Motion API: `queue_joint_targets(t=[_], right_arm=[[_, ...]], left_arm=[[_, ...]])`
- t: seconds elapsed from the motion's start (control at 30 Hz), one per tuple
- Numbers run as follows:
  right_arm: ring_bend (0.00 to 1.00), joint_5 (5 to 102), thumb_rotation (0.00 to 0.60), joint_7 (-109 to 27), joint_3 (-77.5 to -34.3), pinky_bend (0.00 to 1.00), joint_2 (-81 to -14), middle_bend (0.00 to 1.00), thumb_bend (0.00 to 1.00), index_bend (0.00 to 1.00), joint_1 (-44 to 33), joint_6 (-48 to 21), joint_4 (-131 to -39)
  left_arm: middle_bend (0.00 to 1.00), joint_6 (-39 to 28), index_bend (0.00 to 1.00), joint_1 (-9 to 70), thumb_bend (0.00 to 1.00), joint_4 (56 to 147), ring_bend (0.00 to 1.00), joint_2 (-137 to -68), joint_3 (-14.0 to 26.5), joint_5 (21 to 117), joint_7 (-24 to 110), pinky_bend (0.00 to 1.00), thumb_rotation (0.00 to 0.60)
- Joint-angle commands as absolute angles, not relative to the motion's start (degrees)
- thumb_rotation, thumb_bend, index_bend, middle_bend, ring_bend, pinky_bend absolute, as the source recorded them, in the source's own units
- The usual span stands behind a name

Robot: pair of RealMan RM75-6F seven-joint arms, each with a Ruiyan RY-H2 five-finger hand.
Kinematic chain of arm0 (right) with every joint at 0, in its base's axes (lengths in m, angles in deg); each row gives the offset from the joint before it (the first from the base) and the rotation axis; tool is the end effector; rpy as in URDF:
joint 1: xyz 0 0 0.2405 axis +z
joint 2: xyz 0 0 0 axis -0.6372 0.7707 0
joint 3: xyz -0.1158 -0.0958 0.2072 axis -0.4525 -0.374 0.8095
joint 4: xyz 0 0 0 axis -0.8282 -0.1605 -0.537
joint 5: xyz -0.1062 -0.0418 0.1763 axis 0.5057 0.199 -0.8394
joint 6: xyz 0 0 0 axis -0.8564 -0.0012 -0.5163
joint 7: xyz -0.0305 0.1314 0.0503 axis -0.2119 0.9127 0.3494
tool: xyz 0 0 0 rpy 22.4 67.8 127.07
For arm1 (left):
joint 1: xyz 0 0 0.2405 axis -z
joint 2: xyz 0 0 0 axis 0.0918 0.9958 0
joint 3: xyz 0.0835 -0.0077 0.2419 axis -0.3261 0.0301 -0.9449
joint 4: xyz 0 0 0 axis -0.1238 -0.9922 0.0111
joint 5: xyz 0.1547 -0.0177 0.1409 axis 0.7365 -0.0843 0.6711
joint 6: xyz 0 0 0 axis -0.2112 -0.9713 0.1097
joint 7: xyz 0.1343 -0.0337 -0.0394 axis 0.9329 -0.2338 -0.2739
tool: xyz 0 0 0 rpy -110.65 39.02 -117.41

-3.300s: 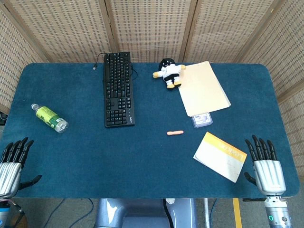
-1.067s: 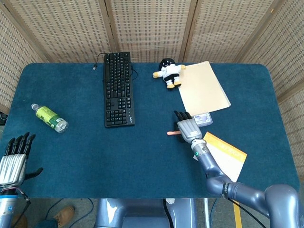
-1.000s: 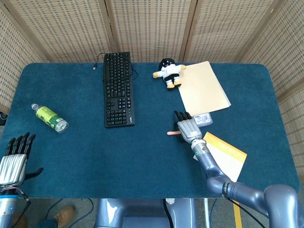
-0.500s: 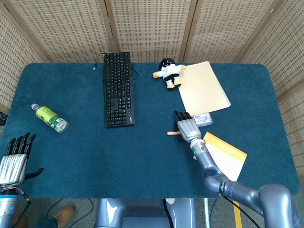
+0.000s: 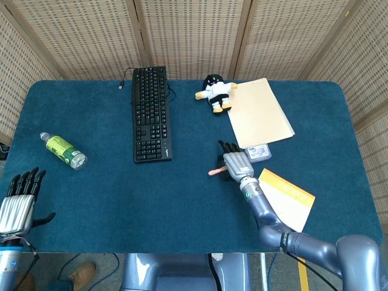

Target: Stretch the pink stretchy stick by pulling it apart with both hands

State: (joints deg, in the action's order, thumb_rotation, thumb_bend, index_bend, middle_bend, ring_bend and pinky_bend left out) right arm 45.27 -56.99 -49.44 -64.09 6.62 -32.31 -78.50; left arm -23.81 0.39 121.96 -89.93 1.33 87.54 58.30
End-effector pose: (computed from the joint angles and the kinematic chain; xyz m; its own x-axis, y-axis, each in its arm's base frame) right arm -0.1510 -0.3833 -0.0619 0.2912 -0.3775 0.8791 -0.9514 -0.2107 0.2246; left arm -0.3096 0.1848 0.1190 0.5094 0.0695 0.8577 0.8560 0.0610 -0.5133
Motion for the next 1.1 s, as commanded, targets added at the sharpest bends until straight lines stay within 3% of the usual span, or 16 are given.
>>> queue_joint_targets(t=[0.03, 0.43, 0.73, 0.93, 1.1], right_arm=[[0.0, 38.2, 0.6, -54.5, -44.9, 0.0, -61.4, 0.03, 0.58, 0.67, 7.9, -35.2, -86.0], [0.0, 17.7, 0.6, -58.3, -38.9, 0.0, -62.0, 0.03, 0.59, 0.67, 17.9, -33.2, -93.1], [0.0, 10.3, 0.6, -59.0, -36.5, 0.0, -64.7, 0.04, 0.61, 0.68, 23.4, -29.5, -93.0], [0.0, 8.2, 0.6, -58.7, -35.5, 0.0, -66.1, 0.05, 0.62, 0.68, 25.6, -27.8, -93.1], [0.0, 7.5, 0.6, -58.0, -35.8, 0.0, -66.2, 0.05, 0.64, 0.69, 25.8, -27.5, -93.0]], left_arm=[[0.0, -22.8, 0.0, 2.0, 0.0, 120.5, 0.0, -89.2, 1.9, 88.9, 58.8, 0.0, 0.6], [0.0, -16.3, 0.0, 12.4, 0.0, 114.4, 0.0, -87.5, 3.9, 98.6, 48.9, 0.0, 0.6], [0.0, -14.7, 0.01, 19.0, 0.0, 112.9, 0.0, -88.4, 5.7, 103.3, 47.0, 0.0, 0.6], [0.0, -10.8, 0.12, 24.0, 0.01, 114.8, 0.0, -90.9, 7.3, 103.3, 50.5, 0.0, 0.6], [0.0, -8.5, 0.25, 27.1, 0.16, 114.2, 0.0, -95.2, 7.6, 102.7, 52.6, 0.0, 0.6]])
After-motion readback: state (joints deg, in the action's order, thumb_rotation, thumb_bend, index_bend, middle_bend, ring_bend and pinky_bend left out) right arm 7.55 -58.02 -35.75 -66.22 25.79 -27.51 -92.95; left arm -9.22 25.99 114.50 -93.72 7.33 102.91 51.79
